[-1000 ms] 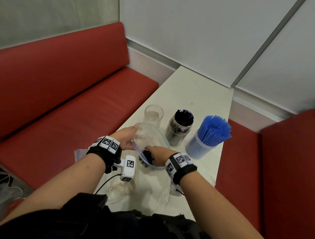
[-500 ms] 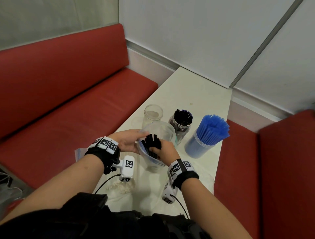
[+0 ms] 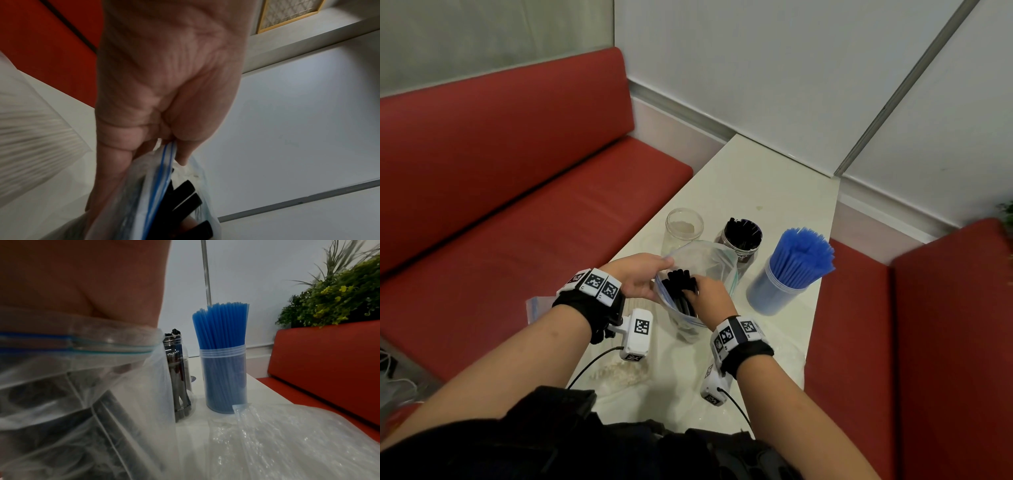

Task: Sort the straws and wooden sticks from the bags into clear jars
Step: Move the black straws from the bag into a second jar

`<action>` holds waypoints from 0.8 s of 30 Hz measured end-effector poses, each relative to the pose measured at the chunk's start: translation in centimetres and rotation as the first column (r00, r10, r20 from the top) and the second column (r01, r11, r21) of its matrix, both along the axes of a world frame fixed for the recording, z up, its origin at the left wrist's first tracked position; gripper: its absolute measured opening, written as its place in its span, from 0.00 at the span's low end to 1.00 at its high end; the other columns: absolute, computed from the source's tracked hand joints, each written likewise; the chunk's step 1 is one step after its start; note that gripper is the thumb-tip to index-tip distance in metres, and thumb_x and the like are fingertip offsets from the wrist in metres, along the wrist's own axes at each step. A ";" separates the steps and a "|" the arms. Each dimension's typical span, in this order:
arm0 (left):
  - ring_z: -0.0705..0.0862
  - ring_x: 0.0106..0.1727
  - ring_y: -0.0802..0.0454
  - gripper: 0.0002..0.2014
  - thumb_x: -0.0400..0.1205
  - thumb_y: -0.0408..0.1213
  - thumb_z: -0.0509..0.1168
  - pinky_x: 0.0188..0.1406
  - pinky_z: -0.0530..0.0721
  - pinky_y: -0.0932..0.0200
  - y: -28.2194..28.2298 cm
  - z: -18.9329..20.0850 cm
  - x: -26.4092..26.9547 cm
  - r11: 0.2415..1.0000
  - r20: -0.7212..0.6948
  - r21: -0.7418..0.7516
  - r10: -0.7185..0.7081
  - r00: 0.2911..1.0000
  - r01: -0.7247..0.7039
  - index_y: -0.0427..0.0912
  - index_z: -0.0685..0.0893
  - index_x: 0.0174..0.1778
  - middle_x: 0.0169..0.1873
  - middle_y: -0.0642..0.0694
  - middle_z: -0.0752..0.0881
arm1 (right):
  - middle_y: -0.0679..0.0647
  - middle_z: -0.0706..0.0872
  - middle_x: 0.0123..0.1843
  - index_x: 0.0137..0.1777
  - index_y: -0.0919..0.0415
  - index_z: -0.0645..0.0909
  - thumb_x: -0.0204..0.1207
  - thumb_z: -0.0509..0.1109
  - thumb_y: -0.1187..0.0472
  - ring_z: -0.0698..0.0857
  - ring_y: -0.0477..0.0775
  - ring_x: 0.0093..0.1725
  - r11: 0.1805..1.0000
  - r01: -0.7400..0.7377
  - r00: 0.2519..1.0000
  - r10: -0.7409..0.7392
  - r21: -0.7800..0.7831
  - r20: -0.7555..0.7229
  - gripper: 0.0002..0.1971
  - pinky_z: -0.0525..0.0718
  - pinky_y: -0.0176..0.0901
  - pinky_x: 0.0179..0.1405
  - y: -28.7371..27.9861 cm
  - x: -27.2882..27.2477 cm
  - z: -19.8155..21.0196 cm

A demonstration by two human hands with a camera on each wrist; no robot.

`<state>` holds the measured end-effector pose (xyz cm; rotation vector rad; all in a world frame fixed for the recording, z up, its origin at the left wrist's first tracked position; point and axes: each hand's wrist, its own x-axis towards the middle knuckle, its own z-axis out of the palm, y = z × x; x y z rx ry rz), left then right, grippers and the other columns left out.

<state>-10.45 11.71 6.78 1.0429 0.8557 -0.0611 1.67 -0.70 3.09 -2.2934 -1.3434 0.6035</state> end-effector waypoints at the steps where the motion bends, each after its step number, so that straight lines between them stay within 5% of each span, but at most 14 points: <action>1: 0.87 0.50 0.40 0.19 0.91 0.42 0.53 0.64 0.82 0.34 0.0 0.0 0.0 1.000 0.002 -0.002 -0.003 1.000 0.003 0.33 0.77 0.70 0.52 0.34 0.86 | 0.64 0.91 0.53 0.61 0.64 0.85 0.82 0.70 0.63 0.87 0.65 0.54 1.000 0.010 0.999 -0.009 0.023 -0.031 0.11 0.75 0.44 0.46 -0.1 0.0 0.1; 8: 0.91 0.44 0.40 0.16 0.91 0.42 0.54 0.41 0.91 0.42 0.2 -0.6 -0.1 0.999 -0.050 0.010 0.041 0.998 -0.041 0.34 0.79 0.64 0.47 0.36 0.90 | 0.58 0.90 0.49 0.56 0.62 0.86 0.80 0.72 0.64 0.84 0.55 0.47 0.999 0.032 0.989 -0.028 0.021 -0.146 0.07 0.76 0.42 0.47 -0.2 1.3 2.1; 12: 0.88 0.49 0.36 0.16 0.91 0.41 0.55 0.44 0.89 0.37 0.5 -1.2 0.0 0.995 -0.102 0.013 0.098 0.990 -0.097 0.33 0.77 0.65 0.53 0.34 0.86 | 0.61 0.91 0.56 0.60 0.64 0.86 0.80 0.75 0.63 0.90 0.60 0.57 0.984 0.135 0.945 -0.092 0.117 -0.314 0.11 0.87 0.58 0.63 0.7 4.5 6.7; 17: 0.86 0.55 0.30 0.18 0.90 0.42 0.55 0.39 0.90 0.35 0.8 -1.3 -0.1 0.993 -0.125 -0.047 0.102 0.987 -0.109 0.30 0.76 0.66 0.62 0.27 0.81 | 0.61 0.92 0.52 0.54 0.60 0.87 0.79 0.75 0.65 0.92 0.59 0.54 0.814 0.401 0.855 -0.167 0.420 -0.491 0.06 0.91 0.58 0.59 0.8 9.2 13.4; 20: 0.86 0.56 0.30 0.18 0.90 0.42 0.55 0.42 0.90 0.35 0.9 -1.6 -0.1 0.993 -0.127 -0.057 0.095 0.987 -0.103 0.29 0.76 0.65 0.62 0.27 0.80 | 0.61 0.92 0.52 0.56 0.63 0.87 0.79 0.74 0.65 0.92 0.58 0.53 0.725 0.474 0.857 -0.250 0.500 -0.451 0.07 0.91 0.55 0.57 0.7 11.7 15.0; 24: 0.86 0.59 0.29 0.17 0.90 0.43 0.55 0.48 0.89 0.34 1.1 -1.6 -0.1 0.993 -0.129 -0.062 0.089 0.988 -0.098 0.30 0.77 0.62 0.62 0.27 0.81 | 0.61 0.91 0.52 0.53 0.59 0.87 0.79 0.74 0.65 0.91 0.61 0.54 0.769 0.451 0.883 -0.312 0.453 -0.350 0.05 0.90 0.57 0.58 0.9 13.3 14.5</action>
